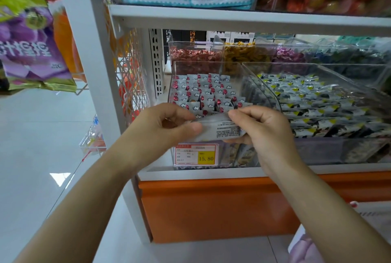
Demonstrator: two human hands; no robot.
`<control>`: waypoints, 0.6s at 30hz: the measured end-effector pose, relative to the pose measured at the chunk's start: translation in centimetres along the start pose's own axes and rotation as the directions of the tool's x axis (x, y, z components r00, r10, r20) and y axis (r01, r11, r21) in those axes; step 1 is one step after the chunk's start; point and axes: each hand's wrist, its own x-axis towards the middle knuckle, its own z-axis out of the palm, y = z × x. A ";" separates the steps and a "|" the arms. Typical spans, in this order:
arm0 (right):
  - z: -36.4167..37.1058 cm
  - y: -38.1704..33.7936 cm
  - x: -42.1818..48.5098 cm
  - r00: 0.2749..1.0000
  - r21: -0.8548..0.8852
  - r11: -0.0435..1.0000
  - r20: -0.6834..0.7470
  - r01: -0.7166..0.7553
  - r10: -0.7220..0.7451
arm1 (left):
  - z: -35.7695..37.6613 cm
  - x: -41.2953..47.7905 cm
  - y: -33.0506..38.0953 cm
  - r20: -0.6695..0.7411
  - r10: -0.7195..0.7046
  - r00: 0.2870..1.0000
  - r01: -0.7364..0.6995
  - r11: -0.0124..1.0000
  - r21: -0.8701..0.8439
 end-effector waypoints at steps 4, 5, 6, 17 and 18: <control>-0.6 -0.1 0.5 0.984 0.070 0.985 0.089 -0.160 0.153 | 0.0 0.1 -0.1 -0.040 0.006 0.999 -0.004 0.999 0.050; -0.9 -0.2 0.6 0.976 0.066 0.980 0.126 -0.187 0.177 | 0.0 0.2 -0.1 -0.040 0.008 0.999 -0.006 0.999 0.052; -1.1 -0.3 0.7 0.969 0.066 0.977 0.161 -0.202 0.189 | -0.1 0.2 -0.2 -0.038 0.012 0.999 -0.010 0.998 0.054; -2.5 -0.5 1.4 0.921 0.207 0.923 0.291 -0.324 0.259 | 0.2 0.2 -0.2 -0.033 0.053 0.998 -0.053 0.999 -0.006; -2.5 -0.4 1.4 0.924 0.218 0.922 0.290 -0.320 0.251 | 0.2 0.2 -0.2 -0.040 0.054 0.998 -0.054 0.999 -0.007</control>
